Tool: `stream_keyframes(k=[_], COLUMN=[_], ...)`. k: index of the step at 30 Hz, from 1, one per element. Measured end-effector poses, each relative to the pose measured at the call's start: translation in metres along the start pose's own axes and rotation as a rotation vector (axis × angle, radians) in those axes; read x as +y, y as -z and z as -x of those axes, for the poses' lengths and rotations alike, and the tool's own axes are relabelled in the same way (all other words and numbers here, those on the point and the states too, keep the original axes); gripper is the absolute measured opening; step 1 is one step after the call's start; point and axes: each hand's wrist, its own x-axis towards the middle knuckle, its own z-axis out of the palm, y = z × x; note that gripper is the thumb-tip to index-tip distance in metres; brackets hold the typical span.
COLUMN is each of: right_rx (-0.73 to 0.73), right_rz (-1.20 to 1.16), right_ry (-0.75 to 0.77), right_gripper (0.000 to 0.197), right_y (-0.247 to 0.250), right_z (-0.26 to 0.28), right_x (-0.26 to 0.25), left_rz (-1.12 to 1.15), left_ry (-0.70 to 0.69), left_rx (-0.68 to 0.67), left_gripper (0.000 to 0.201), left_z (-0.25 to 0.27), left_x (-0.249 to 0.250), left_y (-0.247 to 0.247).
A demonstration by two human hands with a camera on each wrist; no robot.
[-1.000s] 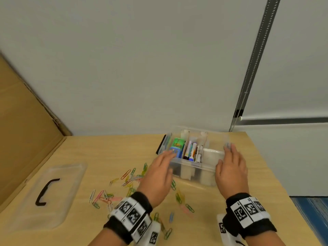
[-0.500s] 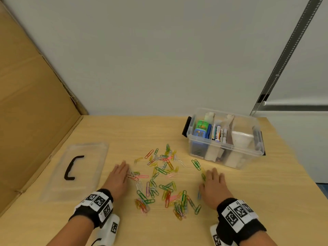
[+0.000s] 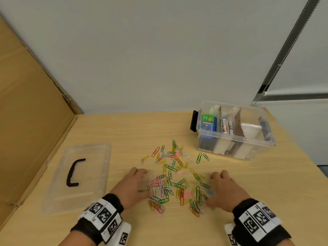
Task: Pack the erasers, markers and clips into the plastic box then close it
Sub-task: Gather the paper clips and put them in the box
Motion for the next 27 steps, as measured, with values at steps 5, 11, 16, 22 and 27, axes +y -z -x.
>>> stream_keyframes(k=[5, 11, 16, 22, 27], right_rx=[-0.065, -0.054, 0.218, -0.009, -0.049], right_rz=[-0.137, -0.237, -0.068, 0.011, -0.013], right_ry=[0.028, 0.11, 0.052, 0.098, 0.274], right_gripper=[0.082, 0.062, 0.052, 0.064, 0.062], right_y=[-0.014, -0.007, 0.019, -0.009, -0.02], right_z=[0.0, -0.015, -0.045, -0.055, -0.024], right_x=[-0.014, -0.037, -0.023, -0.039, -0.038], left_rz=[0.059, 0.11, 0.012, -0.117, -0.106], left_ry=[0.045, -0.031, -0.003, 0.021, -0.141], left_rx=[-0.182, -0.151, 0.2, -0.002, 0.002], left_gripper=[0.064, 0.052, 0.043, 0.061, 0.068], left_z=[0.005, -0.011, -0.042, -0.069, -0.033], left_x=[0.008, 0.031, 0.019, 0.012, 0.023], left_y=[-0.013, -0.027, 0.013, 0.005, -0.03])
